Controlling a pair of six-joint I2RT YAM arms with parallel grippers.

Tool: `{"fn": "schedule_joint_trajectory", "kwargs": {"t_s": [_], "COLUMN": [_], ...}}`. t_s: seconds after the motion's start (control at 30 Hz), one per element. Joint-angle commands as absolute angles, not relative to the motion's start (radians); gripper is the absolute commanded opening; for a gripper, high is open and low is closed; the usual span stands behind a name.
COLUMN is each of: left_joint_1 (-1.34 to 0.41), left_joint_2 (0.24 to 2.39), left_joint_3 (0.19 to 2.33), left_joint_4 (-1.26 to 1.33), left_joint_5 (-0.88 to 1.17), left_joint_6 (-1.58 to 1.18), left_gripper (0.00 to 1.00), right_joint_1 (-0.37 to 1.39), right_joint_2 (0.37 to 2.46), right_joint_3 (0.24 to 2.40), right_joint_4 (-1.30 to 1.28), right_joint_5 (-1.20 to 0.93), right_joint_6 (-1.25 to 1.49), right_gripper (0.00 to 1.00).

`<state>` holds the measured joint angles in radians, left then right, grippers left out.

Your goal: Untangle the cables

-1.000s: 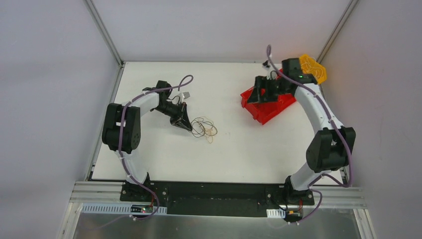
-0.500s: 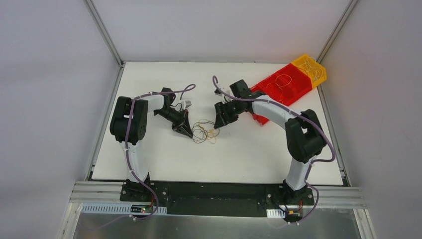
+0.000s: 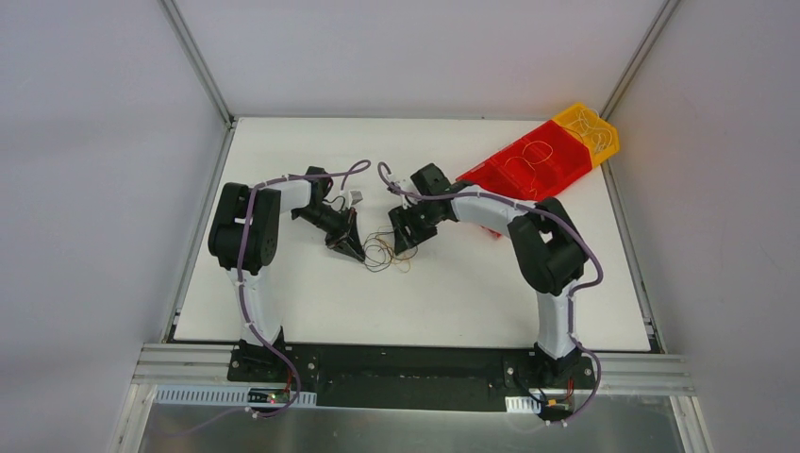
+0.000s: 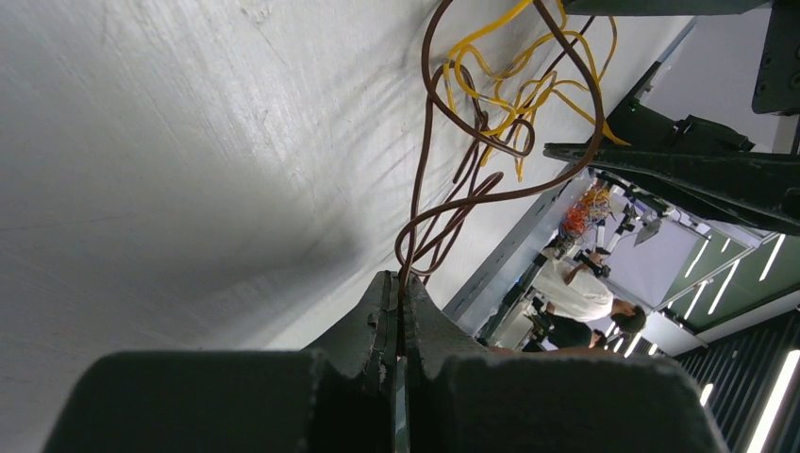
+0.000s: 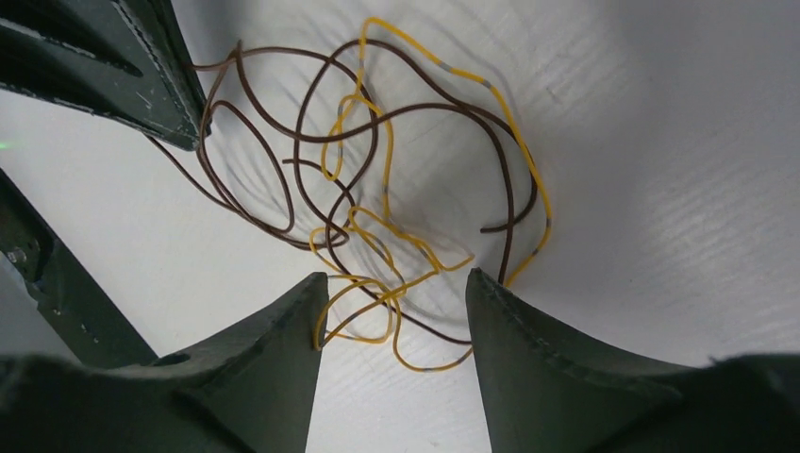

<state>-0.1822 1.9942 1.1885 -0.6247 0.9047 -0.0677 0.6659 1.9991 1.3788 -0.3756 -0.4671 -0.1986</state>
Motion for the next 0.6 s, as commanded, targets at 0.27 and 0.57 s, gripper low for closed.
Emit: {"fn": "schedule_joint_trajectory", "kwargs": {"t_s": [0.27,0.57], "left_joint_1": [-0.173,-0.075], "left_joint_2": [1.973,1.918], "left_joint_3": [1.178,1.109], "left_joint_4": [-0.635,-0.646], "left_joint_5": [0.897,0.777], "left_joint_6": [-0.082,-0.063], "left_gripper": [0.0,0.0], "right_joint_1": [0.723,0.594], "right_joint_2": [1.99,1.695], "right_joint_3": [1.36,1.413], "right_joint_4": [-0.356,-0.384], "right_joint_5": [-0.276,-0.321], "right_joint_6": [-0.256,-0.216], "right_gripper": [0.02,0.0]}}
